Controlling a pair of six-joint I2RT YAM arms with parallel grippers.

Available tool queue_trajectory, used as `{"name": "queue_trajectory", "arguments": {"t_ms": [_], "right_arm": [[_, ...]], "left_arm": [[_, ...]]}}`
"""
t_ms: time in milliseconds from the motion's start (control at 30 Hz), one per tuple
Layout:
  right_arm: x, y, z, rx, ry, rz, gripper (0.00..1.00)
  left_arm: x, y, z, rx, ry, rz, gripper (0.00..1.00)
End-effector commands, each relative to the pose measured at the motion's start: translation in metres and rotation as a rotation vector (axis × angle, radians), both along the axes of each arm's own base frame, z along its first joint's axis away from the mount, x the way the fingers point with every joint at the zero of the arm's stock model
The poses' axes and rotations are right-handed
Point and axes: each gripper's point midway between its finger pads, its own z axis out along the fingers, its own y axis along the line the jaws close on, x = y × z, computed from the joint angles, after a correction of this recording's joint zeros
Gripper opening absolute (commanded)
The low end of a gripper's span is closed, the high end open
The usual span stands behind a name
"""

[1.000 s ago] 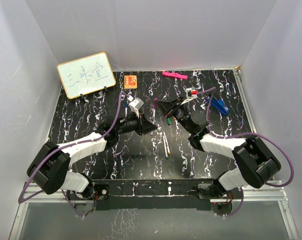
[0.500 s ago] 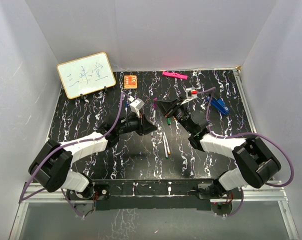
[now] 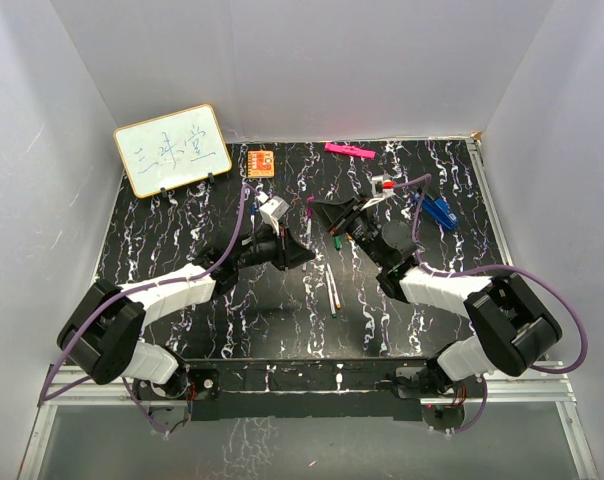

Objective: Insert the pens into the pen caps

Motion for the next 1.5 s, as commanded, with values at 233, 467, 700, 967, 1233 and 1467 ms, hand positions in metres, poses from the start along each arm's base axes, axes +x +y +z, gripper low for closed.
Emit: {"name": "queue_trajectory", "arguments": {"t_ms": [233,467,700,967,1233,1467], "right_arm": [[0.003,0.004,0.017,0.035,-0.045,0.008,0.0],[0.0,0.002,0.019,0.039,-0.049,0.006,0.0],[-0.003,0.002,0.021,0.043,-0.052,0.015,0.0],[-0.007,0.003,0.021,0.036,-0.05,0.031,0.0],[-0.012,0.005,0.016,0.021,-0.036,0.057,0.0],[-0.015,0.011,0.004,0.002,-0.006,0.096,0.0]], "left_arm": [[0.002,-0.002,0.019,-0.031,-0.074,-0.005,0.0],[0.003,0.0,0.025,-0.037,-0.092,0.01,0.0],[0.004,0.0,0.022,-0.032,-0.083,0.016,0.0],[0.006,0.002,0.023,-0.03,-0.087,0.03,0.0],[0.006,0.002,0.025,-0.034,-0.091,0.033,0.0],[0.009,0.0,0.034,-0.052,-0.105,0.035,0.0]]}}
